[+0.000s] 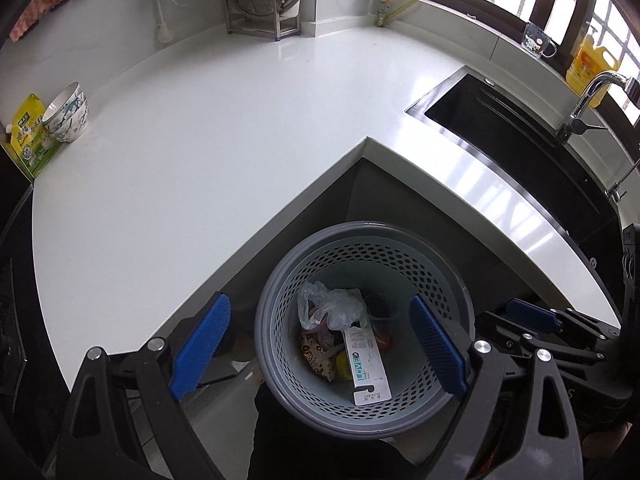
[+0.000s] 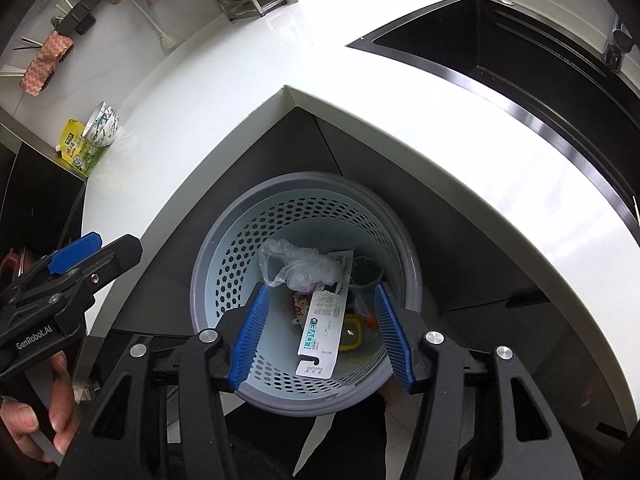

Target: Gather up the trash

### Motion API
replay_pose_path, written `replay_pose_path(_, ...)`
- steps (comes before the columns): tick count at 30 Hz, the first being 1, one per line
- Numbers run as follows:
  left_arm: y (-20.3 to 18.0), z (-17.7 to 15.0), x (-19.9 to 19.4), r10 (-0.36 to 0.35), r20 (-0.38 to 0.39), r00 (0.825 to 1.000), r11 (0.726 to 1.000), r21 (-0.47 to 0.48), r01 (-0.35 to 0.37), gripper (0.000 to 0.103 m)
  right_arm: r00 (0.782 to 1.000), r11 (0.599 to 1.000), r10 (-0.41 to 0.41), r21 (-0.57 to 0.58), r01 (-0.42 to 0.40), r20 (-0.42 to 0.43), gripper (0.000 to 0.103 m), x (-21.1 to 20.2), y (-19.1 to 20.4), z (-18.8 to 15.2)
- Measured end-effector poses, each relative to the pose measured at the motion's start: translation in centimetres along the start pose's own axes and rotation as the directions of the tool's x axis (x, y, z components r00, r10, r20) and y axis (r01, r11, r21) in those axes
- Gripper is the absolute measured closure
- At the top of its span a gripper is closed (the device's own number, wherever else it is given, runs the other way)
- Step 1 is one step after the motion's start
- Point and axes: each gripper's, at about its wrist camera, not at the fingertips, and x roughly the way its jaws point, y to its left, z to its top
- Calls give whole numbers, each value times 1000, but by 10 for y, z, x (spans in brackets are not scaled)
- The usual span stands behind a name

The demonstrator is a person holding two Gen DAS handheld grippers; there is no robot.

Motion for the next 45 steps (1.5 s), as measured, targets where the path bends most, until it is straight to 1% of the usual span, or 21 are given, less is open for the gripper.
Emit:
replay_pose_path(6,3,3,-15,9,21,1000,1000,-29,-8,14,1000,1000,10,-22,-10,3,50,-11,6,-2)
replay_pose_path(10,5,3,-24,17,31,999,999,-45,-16,14,1000,999,15,-36,-15,6,47,-18,11,-1)
replay_pose_path(17,9,5,-32,34,33,999,998,-61,-32,14,1000,999,17,-49,-16,10,45,-25,16,0)
replay_pose_path(20,9,5,-34,41,31,999,997,-62,-38,13,1000,999,18,-48,-18,8,44,-26,16,1)
replay_pose_path(22,10,6,-35,44,31,999,997,-62,-42,10,1000,999,19,-47,-19,9,43,-26,17,1)
replay_pose_path(45,13,10,-47,69,50,996,996,-53,-66,7,999,999,4,-44,-3,40,42,-39,21,1)
